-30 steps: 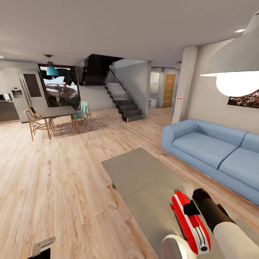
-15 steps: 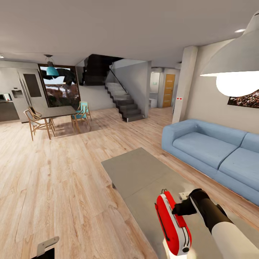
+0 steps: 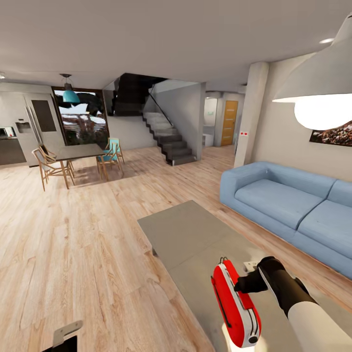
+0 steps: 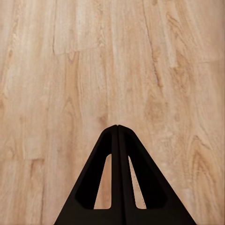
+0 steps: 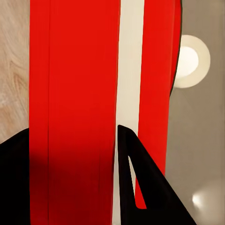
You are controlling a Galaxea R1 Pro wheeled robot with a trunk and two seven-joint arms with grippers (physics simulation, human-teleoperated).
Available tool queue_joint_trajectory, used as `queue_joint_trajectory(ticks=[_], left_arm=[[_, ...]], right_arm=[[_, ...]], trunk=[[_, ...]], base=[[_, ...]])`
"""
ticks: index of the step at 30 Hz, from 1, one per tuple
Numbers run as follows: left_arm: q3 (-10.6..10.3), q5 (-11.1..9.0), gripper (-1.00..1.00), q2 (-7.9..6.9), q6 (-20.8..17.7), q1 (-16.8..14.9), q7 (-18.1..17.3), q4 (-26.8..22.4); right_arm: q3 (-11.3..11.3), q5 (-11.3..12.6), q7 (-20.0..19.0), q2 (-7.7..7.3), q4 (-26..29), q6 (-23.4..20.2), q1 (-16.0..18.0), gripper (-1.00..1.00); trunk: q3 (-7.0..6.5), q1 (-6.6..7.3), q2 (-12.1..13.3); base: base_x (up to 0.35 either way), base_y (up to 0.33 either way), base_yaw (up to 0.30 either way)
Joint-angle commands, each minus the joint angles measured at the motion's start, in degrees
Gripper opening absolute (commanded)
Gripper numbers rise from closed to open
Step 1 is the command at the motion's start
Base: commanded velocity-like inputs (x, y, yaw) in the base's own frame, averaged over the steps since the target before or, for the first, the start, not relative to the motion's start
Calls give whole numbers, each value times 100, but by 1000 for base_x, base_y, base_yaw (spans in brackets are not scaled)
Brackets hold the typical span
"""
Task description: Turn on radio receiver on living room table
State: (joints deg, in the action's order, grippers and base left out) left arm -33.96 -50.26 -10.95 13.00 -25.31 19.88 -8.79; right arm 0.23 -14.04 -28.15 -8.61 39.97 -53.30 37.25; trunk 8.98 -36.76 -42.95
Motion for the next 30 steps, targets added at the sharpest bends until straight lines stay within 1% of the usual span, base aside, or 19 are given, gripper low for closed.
queue_joint_trajectory(ticks=[1,6,14,23,30], left_arm=[[2,3,-100,2,4,0,-11,0],[4,6,-100,5,9,0,-33,0],[4,10,-100,13,10,0,-37,0],[4,18,-100,37,16,0,-29,8],[4,24,-100,41,18,0,-29,9]], right_arm=[[-3,27,15,0,-7,-5,1,-100],[1,24,129,0,-22,0,1,-100],[-4,24,415,0,-24,11,1,-100],[2,24,560,7,-25,20,1,-100],[3,29,597,9,-25,22,1,-100]], trunk=[[18,-22,-42],[108,-132,-243],[251,-308,-564],[413,-506,-925],[539,-659,-1205]], base=[[0,0,0],[0,0,0],[0,0,0],[0,0,0],[0,0,0]])
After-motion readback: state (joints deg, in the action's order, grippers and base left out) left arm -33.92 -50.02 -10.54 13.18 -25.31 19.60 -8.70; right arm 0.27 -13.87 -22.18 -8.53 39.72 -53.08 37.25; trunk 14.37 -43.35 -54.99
